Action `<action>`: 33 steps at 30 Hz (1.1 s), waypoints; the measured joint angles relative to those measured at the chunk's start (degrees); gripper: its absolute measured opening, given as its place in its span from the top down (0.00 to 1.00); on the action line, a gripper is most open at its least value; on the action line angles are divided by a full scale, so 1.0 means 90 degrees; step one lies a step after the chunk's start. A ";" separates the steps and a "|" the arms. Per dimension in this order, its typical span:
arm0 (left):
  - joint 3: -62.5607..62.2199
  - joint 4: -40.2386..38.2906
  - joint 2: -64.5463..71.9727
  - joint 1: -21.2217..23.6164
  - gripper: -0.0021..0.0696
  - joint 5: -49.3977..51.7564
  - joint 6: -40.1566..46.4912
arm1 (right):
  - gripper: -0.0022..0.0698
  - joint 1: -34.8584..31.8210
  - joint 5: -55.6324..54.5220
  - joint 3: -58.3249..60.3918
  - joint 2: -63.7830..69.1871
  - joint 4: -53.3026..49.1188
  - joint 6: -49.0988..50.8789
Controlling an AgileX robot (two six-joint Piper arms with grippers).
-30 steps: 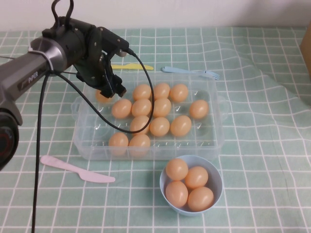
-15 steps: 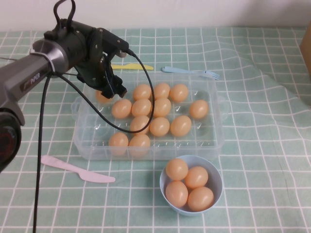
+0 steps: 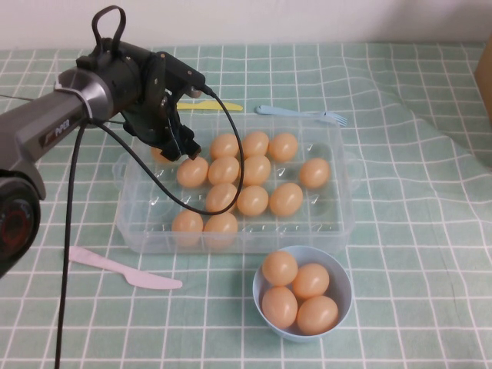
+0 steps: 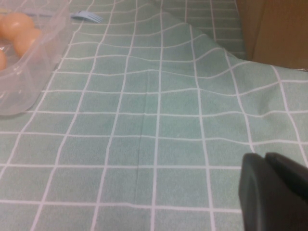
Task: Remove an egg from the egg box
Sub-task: Pick up the egg from the plastic box
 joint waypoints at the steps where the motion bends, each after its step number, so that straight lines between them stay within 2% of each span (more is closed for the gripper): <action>1: 0.0000 0.0000 0.0000 0.0000 0.41 0.0000 0.0000 | 0.99 0.0000 0.0000 0.0000 0.0000 0.0000 0.0000; 4: 0.0000 0.0000 0.0000 0.0000 0.43 -0.0010 0.0000 | 0.99 0.0000 0.0000 0.0000 0.0000 0.0000 0.0000; 8: 0.0000 0.0000 0.0000 0.0000 0.51 -0.0010 0.0000 | 0.99 0.0000 0.0000 0.0000 0.0000 0.0000 0.0000; 23: 0.0000 -0.0025 -0.0307 -0.0014 0.51 0.0343 -0.0012 | 0.99 0.0000 0.0000 0.0000 0.0000 0.0000 0.0000; 33: 0.0000 -0.0121 -0.1316 -0.0593 0.51 0.1394 -0.0048 | 0.99 0.0000 0.0000 0.0000 0.0000 0.0000 0.0000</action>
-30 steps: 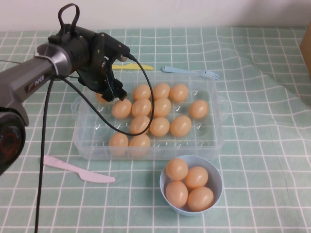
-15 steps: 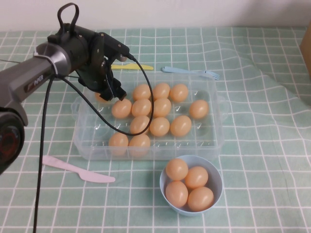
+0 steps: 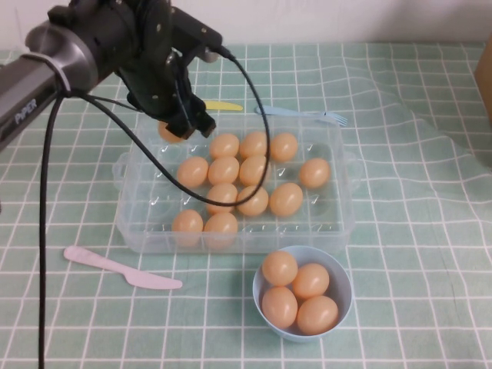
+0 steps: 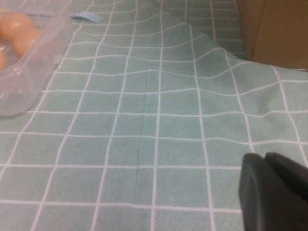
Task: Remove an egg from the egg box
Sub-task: Pick up the egg from the plastic box, then place the egg in the bowl
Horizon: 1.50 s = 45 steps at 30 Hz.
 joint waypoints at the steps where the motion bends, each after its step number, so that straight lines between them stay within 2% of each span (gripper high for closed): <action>1: 0.0000 0.0000 -0.0104 -0.0106 0.51 0.0197 0.0000 | 0.99 0.0000 0.0000 0.0000 0.0000 0.0000 0.0000; 6: 0.0000 -0.0134 -0.0610 -0.0685 0.51 0.1093 -0.0014 | 0.99 0.0000 0.0000 0.0000 0.0000 0.0000 0.0000; 12: 0.0078 -0.0912 -0.0999 -0.1376 0.51 0.1252 0.0199 | 0.99 0.0000 0.0000 0.0000 0.0000 0.0000 0.0000; 15: 0.0254 -0.1283 -0.1054 -0.1652 0.51 0.1291 0.0856 | 0.99 0.0000 0.0000 0.0000 0.0000 0.0000 0.0000; 21: 0.0767 -0.2063 -0.1054 -0.2080 0.51 0.1291 0.3419 | 0.99 0.0000 0.0000 0.0000 0.0000 0.0000 0.0000; 25: 0.0920 -0.2414 -0.1031 -0.2205 0.51 0.1291 0.4553 | 0.99 0.0000 0.0000 0.0000 0.0000 0.0000 0.0000; 34: 0.0938 -0.2533 -0.0514 -0.2273 0.51 0.1244 0.5980 | 0.99 0.0000 0.0000 0.0000 0.0000 0.0000 0.0000; 45: 0.0938 -0.2588 -0.0071 -0.2329 0.51 0.1122 0.6313 | 0.99 0.0000 0.0000 0.0000 0.0000 0.0000 0.0000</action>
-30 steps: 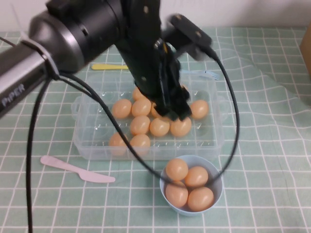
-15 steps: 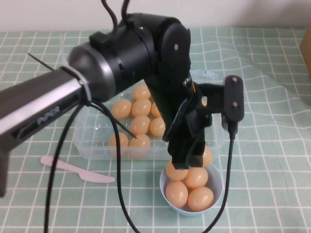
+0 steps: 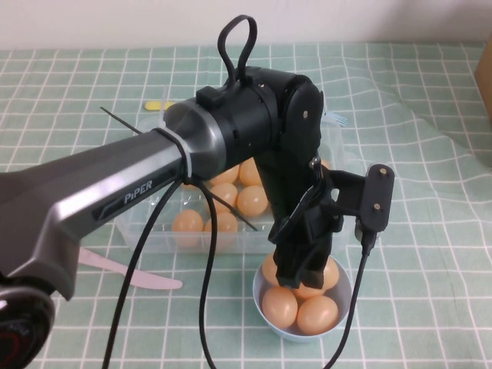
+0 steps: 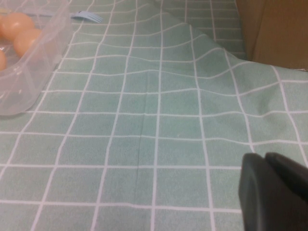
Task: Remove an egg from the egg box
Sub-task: Place the egg in the bowl
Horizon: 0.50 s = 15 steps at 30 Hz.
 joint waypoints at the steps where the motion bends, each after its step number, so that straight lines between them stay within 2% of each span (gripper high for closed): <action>1: 0.0000 -0.0011 0.0000 0.0000 0.51 -0.0054 0.0000 | 0.99 0.0000 0.0000 0.0000 0.0000 0.0000 0.0000; 15: 0.0000 -0.0090 0.0174 0.0000 0.50 -0.0416 -0.0037 | 0.99 0.0000 0.0000 0.0000 0.0000 0.0000 0.0000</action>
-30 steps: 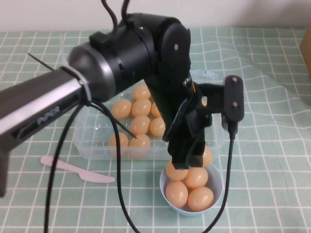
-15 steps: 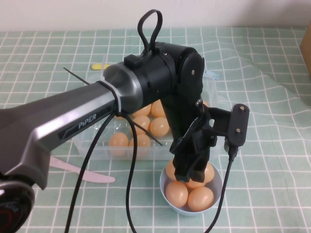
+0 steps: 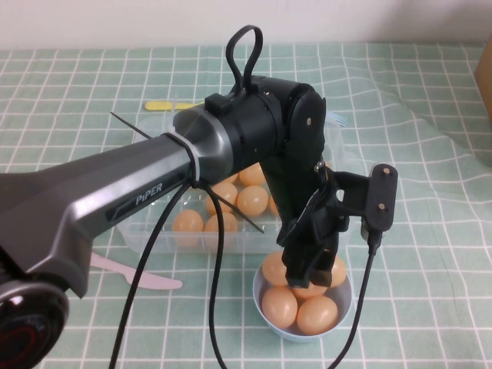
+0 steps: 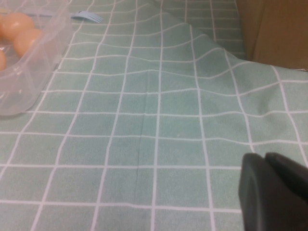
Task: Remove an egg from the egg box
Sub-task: Place the egg in the bowl
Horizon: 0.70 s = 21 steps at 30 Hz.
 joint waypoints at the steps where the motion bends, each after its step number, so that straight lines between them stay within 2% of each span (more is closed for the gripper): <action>1: 0.0000 -0.0010 0.0000 0.0000 0.50 -0.0011 -0.0012 | 0.99 0.0000 0.0000 0.0000 0.0000 0.0000 0.0000; 3: 0.0000 -0.0017 0.0009 0.0000 0.46 -0.0013 -0.0064 | 0.99 0.0000 0.0000 0.0000 0.0000 0.0000 0.0000; 9: 0.0000 -0.0017 0.0009 0.0000 0.25 -0.0025 -0.0247 | 0.99 0.0000 0.0000 0.0000 0.0000 0.0000 0.0000; 15: 0.0020 -0.0017 -0.0125 0.0000 0.20 -0.0039 -0.0246 | 0.99 0.0000 0.0000 0.0000 0.0000 0.0000 0.0000; 21: 0.0015 0.0003 -0.0836 0.0000 0.22 -0.0060 -0.0263 | 0.99 0.0000 0.0000 0.0000 0.0000 0.0000 0.0000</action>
